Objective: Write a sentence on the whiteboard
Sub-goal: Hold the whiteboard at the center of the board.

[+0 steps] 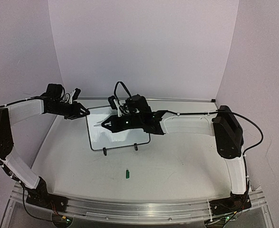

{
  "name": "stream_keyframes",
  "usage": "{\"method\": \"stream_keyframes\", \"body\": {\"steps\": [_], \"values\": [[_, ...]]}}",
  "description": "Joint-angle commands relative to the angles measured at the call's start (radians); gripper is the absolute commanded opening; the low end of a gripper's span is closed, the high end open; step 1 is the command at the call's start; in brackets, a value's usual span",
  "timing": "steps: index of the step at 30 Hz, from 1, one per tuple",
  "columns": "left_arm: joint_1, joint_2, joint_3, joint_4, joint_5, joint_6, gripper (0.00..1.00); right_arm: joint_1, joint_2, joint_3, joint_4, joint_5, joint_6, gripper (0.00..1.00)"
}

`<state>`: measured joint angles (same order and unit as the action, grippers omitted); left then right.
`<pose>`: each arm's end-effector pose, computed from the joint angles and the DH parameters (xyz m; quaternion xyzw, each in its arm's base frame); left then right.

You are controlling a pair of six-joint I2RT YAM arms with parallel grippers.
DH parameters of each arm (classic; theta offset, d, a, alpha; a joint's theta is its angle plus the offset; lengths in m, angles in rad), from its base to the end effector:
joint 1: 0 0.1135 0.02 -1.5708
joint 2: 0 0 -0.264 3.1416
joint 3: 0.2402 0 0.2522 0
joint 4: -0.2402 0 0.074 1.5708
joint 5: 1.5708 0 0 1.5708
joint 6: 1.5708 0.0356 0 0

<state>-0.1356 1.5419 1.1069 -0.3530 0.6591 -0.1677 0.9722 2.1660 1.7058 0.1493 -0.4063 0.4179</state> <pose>0.3258 -0.0665 0.2562 0.1094 0.8765 -0.3502 0.3116 0.2790 0.4340 0.2444 -0.3309 0.7287 0.4947 0.3387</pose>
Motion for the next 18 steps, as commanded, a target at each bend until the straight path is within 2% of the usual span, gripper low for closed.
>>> {"method": "stream_keyframes", "body": {"steps": [1, 7, 18], "values": [[0.004, 0.003, 0.049, 0.03, 0.05, 0.04, 0.28, 0.008, 0.039, 0.071, 0.03, 0.034, -0.011, 0.0], [0.004, -0.004, 0.048, 0.005, 0.029, 0.105, 0.15, 0.007, 0.058, 0.095, 0.034, 0.037, -0.012, 0.0], [0.004, -0.036, 0.016, 0.005, 0.016, 0.209, 0.0, 0.008, 0.074, 0.112, 0.05, 0.024, -0.009, 0.0]]}}
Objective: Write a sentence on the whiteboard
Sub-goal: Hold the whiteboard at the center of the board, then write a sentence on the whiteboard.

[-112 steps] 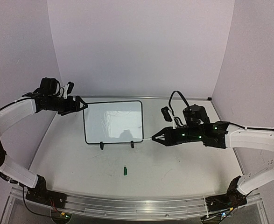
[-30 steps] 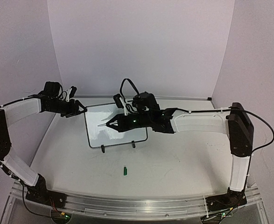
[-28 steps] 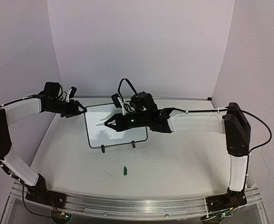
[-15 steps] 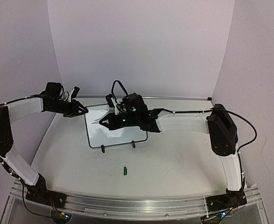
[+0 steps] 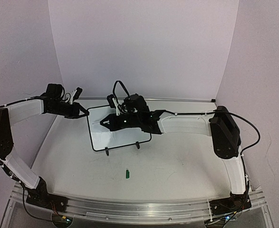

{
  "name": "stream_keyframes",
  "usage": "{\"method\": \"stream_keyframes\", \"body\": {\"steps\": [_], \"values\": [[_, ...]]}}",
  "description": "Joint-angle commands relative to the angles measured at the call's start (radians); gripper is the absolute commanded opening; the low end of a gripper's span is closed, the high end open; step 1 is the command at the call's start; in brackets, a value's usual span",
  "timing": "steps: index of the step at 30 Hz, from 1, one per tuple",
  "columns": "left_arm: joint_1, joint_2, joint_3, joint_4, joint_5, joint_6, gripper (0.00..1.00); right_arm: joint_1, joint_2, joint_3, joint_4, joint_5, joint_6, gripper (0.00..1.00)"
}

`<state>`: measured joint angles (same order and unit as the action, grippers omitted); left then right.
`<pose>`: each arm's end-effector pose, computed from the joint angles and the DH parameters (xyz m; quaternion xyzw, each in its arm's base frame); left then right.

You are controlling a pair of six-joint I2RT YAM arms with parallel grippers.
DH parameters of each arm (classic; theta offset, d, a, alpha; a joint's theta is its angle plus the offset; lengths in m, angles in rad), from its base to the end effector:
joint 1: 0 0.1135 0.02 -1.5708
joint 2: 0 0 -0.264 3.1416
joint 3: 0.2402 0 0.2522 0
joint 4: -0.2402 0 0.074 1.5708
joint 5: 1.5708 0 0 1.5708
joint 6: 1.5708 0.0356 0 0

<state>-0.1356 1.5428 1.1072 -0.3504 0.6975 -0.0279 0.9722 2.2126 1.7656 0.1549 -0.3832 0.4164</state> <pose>0.3255 -0.0675 0.2568 0.1772 0.8601 -0.3440 0.3324 0.2862 0.4432 0.2424 -0.3254 0.7264 0.4922 0.3524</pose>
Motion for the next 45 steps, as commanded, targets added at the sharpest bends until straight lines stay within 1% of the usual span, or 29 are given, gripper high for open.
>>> {"method": "stream_keyframes", "body": {"steps": [1, 14, 27, 45], "values": [[0.004, -0.04, 0.011, 0.004, -0.024, 0.077, 0.0, 0.009, 0.026, 0.05, 0.047, -0.001, -0.005, 0.0], [0.004, -0.059, -0.012, -0.013, -0.05, 0.17, 0.0, 0.008, 0.042, 0.059, 0.077, 0.014, 0.01, 0.0], [0.004, -0.069, -0.013, -0.019, -0.044, 0.18, 0.0, 0.008, 0.103, 0.121, 0.077, 0.04, 0.014, 0.0], [0.004, -0.074, -0.012, -0.023, -0.03, 0.185, 0.0, 0.007, 0.138, 0.158, 0.06, 0.112, 0.015, 0.0]]}}
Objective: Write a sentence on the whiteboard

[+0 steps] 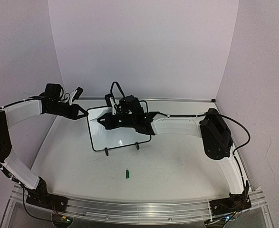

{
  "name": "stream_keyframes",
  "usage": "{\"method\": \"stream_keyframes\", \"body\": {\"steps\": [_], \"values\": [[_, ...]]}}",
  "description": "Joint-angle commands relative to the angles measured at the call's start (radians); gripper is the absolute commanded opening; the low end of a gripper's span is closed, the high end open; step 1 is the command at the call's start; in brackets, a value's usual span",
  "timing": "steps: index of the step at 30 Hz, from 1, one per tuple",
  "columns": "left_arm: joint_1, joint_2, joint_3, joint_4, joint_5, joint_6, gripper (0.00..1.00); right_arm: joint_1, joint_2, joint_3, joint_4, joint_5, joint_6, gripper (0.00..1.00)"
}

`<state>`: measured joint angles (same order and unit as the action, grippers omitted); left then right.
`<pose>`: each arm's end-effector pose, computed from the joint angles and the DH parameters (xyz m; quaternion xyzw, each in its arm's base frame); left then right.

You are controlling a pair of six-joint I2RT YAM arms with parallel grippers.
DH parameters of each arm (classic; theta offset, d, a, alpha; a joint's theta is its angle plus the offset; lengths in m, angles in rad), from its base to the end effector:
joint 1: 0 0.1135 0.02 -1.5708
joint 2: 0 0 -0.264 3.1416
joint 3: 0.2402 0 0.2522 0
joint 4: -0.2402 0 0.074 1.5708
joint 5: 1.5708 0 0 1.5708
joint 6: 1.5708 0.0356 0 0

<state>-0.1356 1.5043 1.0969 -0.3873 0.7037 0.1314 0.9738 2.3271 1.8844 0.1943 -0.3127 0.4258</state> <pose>0.3159 -0.0664 0.2628 0.2449 0.8438 -0.3198 0.3545 0.3017 0.4633 0.2283 -0.3030 0.7247 0.4847 0.3849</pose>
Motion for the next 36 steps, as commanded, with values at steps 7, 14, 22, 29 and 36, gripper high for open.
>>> {"method": "stream_keyframes", "body": {"steps": [7, 14, 22, 29, 36], "values": [[0.004, -0.038, -0.001, 0.014, -0.029, 0.028, 0.0, 0.007, 0.023, 0.059, 0.022, 0.072, 0.005, 0.0], [0.004, -0.039, -0.001, 0.014, -0.027, 0.029, 0.0, 0.006, 0.017, 0.082, 0.022, 0.11, -0.004, 0.0], [0.004, -0.039, 0.001, 0.012, -0.028, 0.03, 0.0, 0.006, 0.023, 0.101, 0.022, 0.124, -0.006, 0.0], [0.004, -0.042, 0.0, 0.011, -0.035, 0.03, 0.0, 0.006, 0.009, 0.044, 0.023, 0.126, -0.002, 0.0], [0.004, -0.044, 0.001, 0.01, -0.038, 0.03, 0.0, 0.006, -0.019, -0.031, 0.044, 0.12, 0.007, 0.0]]}}
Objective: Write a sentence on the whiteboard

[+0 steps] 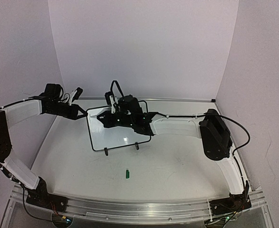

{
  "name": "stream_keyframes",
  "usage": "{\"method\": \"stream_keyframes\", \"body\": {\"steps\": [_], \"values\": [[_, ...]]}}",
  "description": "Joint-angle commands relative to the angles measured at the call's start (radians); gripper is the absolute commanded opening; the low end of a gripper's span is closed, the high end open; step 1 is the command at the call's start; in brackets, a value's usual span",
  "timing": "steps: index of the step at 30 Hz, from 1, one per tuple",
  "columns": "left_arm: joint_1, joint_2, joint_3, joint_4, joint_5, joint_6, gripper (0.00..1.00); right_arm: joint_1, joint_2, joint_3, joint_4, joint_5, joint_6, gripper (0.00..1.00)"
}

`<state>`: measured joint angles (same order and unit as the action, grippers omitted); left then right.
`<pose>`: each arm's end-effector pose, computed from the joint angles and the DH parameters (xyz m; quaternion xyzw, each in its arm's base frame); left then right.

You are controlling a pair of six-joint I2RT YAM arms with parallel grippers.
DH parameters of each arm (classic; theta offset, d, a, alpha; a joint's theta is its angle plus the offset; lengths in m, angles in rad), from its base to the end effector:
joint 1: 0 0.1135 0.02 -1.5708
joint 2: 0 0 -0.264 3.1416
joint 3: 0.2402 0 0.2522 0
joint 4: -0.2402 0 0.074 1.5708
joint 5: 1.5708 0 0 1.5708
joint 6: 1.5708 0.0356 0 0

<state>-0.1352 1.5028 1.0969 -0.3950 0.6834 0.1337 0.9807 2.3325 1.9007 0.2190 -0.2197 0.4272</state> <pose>0.3156 -0.0656 0.2623 0.2418 0.8485 -0.3108 0.3536 0.3030 0.4664 0.2336 -0.2776 0.7253 0.4691 0.4206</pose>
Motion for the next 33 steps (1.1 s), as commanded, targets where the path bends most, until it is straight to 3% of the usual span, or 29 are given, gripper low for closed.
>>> {"method": "stream_keyframes", "body": {"steps": [1, 9, 28, 33], "values": [[0.003, -0.042, 0.001, 0.018, -0.018, 0.028, 0.0, -0.001, -0.03, -0.061, 0.024, 0.027, 0.008, 0.0], [0.003, -0.044, 0.0, 0.018, -0.021, 0.028, 0.0, 0.0, -0.059, -0.122, 0.052, 0.028, 0.012, 0.0], [0.003, -0.042, 0.002, 0.015, -0.025, 0.029, 0.0, -0.002, -0.072, -0.082, 0.091, 0.101, 0.006, 0.0], [0.004, -0.044, 0.002, 0.014, -0.026, 0.03, 0.0, -0.002, -0.069, -0.068, 0.095, 0.045, -0.004, 0.0]]}}
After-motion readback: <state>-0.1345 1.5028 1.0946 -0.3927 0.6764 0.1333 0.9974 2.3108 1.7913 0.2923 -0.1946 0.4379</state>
